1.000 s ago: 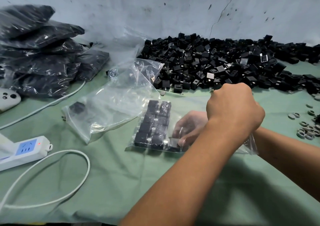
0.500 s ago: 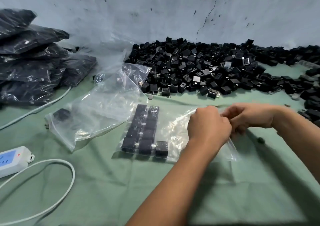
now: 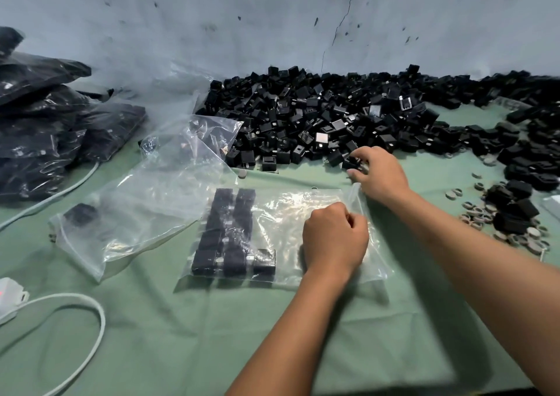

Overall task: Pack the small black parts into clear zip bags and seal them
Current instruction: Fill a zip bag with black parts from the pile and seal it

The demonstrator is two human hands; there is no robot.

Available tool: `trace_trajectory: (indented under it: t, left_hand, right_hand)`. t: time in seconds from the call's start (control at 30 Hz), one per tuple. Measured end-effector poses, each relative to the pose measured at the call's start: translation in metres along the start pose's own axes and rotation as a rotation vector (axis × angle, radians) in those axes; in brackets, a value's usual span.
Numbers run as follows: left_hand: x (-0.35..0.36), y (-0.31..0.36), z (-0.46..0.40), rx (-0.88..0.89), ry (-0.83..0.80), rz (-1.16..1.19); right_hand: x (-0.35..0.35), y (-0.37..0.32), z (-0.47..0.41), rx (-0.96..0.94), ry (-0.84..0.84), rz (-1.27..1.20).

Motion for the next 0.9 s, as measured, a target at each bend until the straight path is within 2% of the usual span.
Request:
trace_trajectory:
  t: [0.1, 0.17, 0.23, 0.37, 0.43, 0.57, 0.63, 0.7, 0.77, 0.83, 0.9]
  left_hand:
    - [-0.001, -0.003, 0.001, -0.043, 0.029, 0.082]
    - [-0.001, -0.004, 0.001, -0.055, 0.036, 0.103]
    - [-0.001, -0.004, 0.001, -0.056, 0.038, 0.108]
    - [-0.002, -0.004, 0.001, -0.048, 0.043, 0.112]
    - [-0.003, -0.003, 0.001, -0.045, 0.047, 0.118]
    - [-0.003, -0.004, 0.000, -0.036, 0.033, 0.129]
    - [-0.003, -0.005, 0.000, -0.038, 0.039, 0.135]
    - [-0.002, -0.006, 0.000, -0.043, 0.051, 0.146]
    - [-0.003, -0.006, -0.001, -0.040, 0.055, 0.160]
    - [-0.004, -0.006, -0.001, -0.043, 0.075, 0.174]
    - [-0.005, -0.006, -0.001, -0.064, 0.121, 0.199]
  right_hand:
    - [0.000, 0.008, 0.010, 0.175, 0.115, -0.267]
    - [0.000, 0.015, 0.016, 0.255, 0.160, -0.343]
    - [-0.001, 0.017, 0.017, 0.219, 0.103, -0.259]
    - [-0.004, 0.005, 0.018, -0.054, -0.145, 0.071]
    - [-0.005, 0.003, 0.016, -0.079, -0.161, 0.111]
    - [-0.014, 0.007, 0.027, 0.020, -0.034, -0.117]
    - [-0.024, 0.012, 0.038, 0.102, -0.021, -0.311]
    - [-0.039, 0.016, 0.055, 0.173, -0.113, -0.591]
    - [-0.053, 0.017, 0.075, 0.134, -0.270, -0.755]
    - [-0.060, 0.017, 0.091, 0.066, -0.424, -0.742]
    - [-0.061, 0.017, 0.100, 0.022, -0.498, -0.679]
Point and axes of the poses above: each hand's wrist, its own z-axis away from the middle knuckle, its own x-axis out of the palm, y = z × x, the point moved 1 cm from there along -z, towards the middle knuckle, and after that the axes turned 15 degrees about x, right-handed, at the moved point
